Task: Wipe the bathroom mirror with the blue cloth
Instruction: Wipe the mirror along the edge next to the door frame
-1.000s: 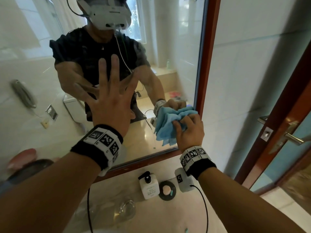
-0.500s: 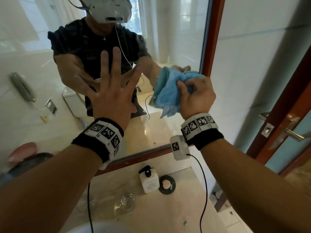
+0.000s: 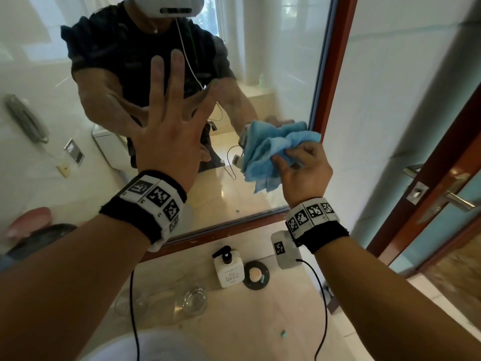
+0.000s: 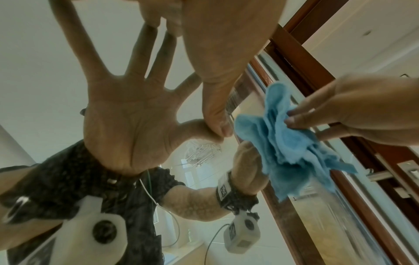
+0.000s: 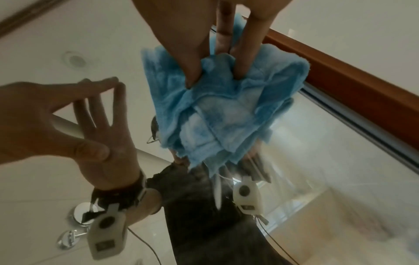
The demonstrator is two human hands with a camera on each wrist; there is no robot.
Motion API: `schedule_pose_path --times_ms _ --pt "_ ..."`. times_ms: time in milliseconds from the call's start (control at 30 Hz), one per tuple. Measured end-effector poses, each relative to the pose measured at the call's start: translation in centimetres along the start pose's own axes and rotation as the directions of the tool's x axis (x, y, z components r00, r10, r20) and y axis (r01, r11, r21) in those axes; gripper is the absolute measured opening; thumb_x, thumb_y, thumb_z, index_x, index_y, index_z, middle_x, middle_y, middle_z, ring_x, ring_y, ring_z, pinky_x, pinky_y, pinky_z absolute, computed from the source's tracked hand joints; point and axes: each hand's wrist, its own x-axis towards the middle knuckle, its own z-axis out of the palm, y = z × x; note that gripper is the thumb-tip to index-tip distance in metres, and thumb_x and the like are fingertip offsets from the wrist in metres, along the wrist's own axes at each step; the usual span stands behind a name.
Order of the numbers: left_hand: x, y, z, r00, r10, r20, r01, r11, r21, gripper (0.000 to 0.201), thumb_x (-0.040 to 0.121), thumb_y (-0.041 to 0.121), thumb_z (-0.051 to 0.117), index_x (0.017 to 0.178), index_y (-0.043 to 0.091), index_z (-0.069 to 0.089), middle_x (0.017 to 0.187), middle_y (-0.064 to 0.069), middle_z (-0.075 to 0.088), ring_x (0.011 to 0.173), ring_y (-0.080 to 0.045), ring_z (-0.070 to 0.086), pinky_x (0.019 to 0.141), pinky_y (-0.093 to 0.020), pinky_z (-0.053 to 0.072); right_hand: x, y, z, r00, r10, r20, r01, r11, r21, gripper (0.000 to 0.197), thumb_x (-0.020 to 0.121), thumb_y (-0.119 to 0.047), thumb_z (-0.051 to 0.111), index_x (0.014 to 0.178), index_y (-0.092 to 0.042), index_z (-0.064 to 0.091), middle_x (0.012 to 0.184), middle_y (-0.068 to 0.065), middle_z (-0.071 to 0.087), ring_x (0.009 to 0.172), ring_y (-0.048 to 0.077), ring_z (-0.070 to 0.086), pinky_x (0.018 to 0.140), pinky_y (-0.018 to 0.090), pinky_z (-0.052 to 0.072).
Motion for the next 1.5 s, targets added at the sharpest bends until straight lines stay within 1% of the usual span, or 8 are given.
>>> schedule_pose_path --times_ms 200,400,600,733,933,1033,1333,1500 --pt "0.0 -0.1 0.4 1.0 0.012 -0.017 -0.012 1.0 0.002 0.117 0.065 0.048 0.081 0.155 0.043 0.006 0.164 -0.013 -0.006 0.151 -0.036 -0.002 0.1 -0.079 0.019 -4.7 4.4 0.7 0.976 0.2 0.09 -0.177 0.961 -0.213 0.021 0.075 -0.021 0.079 0.085 -0.007 0.067 0.101 0.007 0.065 0.086 0.025 0.063 0.074 0.021 0.042" --pt "-0.1 -0.1 0.4 1.0 0.02 -0.015 -0.02 0.999 0.031 0.119 0.062 0.05 0.082 0.155 0.042 0.007 0.164 -0.014 -0.004 0.151 -0.037 -0.001 0.1 -0.082 0.013 -7.0 6.3 1.1 0.883 0.452 0.122 -0.458 0.889 0.021 0.027 0.078 -0.004 0.077 0.099 0.004 0.062 0.101 0.006 0.062 0.082 0.01 0.059 0.067 -0.009 0.035" --pt "0.0 -0.4 0.9 0.999 0.029 -0.015 -0.029 1.0 0.0 0.122 0.061 0.05 0.083 0.154 0.043 0.004 0.164 -0.013 -0.007 0.151 -0.036 -0.004 0.099 -0.078 0.021 -6.4 5.4 1.1 0.904 0.419 0.078 -0.421 0.907 0.004 0.022 0.075 -0.007 0.08 0.087 0.005 0.067 0.093 0.001 0.06 0.073 0.002 0.053 0.066 -0.007 0.035" --pt "0.0 -0.4 0.6 0.999 0.032 -0.013 -0.032 0.999 -0.012 0.122 0.062 0.051 0.082 0.154 0.044 0.003 0.164 -0.012 -0.007 0.151 -0.035 -0.003 0.099 -0.077 0.023 -4.0 2.3 0.7 0.961 0.277 0.016 -0.277 0.961 -0.004 0.016 0.072 -0.009 0.082 0.073 -0.002 0.068 0.093 0.008 0.063 0.078 0.011 0.054 0.067 -0.005 0.035" --pt "-0.2 -0.1 0.1 1.0 0.008 -0.02 -0.008 1.0 -0.008 0.12 0.063 0.048 0.083 0.154 0.045 0.004 0.165 -0.011 -0.004 0.151 -0.033 -0.001 0.098 -0.081 0.02 3.2 -4.7 -0.1 0.988 0.043 -0.15 -0.034 0.997 0.065 0.022 0.067 -0.025 0.084 0.064 -0.014 0.065 0.082 -0.003 0.061 0.073 0.009 0.058 0.067 0.009 0.042" --pt "-0.2 -0.2 0.2 1.0 0.006 -0.028 -0.006 1.0 -0.021 0.122 0.064 0.044 0.084 0.154 0.046 0.002 0.165 -0.01 -0.005 0.152 -0.032 -0.002 0.096 -0.079 0.025 6.2 -6.9 -0.5 0.986 0.034 -0.163 -0.025 0.998 0.055 0.023 0.068 -0.033 0.082 0.068 -0.015 0.068 0.085 -0.008 0.061 0.075 0.003 0.058 0.065 0.001 0.036" --pt "-0.2 -0.2 0.3 1.0 0.008 -0.031 -0.008 1.0 -0.011 0.12 0.065 0.045 0.083 0.154 0.045 0.002 0.164 -0.011 -0.005 0.151 -0.033 -0.002 0.098 -0.081 0.018 4.1 -4.4 0.2 0.989 -0.006 -0.149 0.012 0.999 0.04 0.02 0.07 -0.028 0.081 0.067 -0.023 0.062 0.085 -0.002 0.063 0.072 0.007 0.056 0.065 0.006 0.039" --pt "-0.1 -0.2 0.7 0.999 0.007 -0.041 -0.008 1.0 -0.015 0.116 0.069 0.039 0.083 0.154 0.045 0.004 0.164 -0.011 -0.004 0.151 -0.034 -0.001 0.098 -0.08 0.019 -0.5 -0.3 0.9 0.996 0.064 -0.061 -0.066 0.998 -0.026 0.024 0.073 -0.026 0.08 0.066 -0.015 0.06 0.086 0.001 0.062 0.073 0.01 0.053 0.062 0.003 0.034"
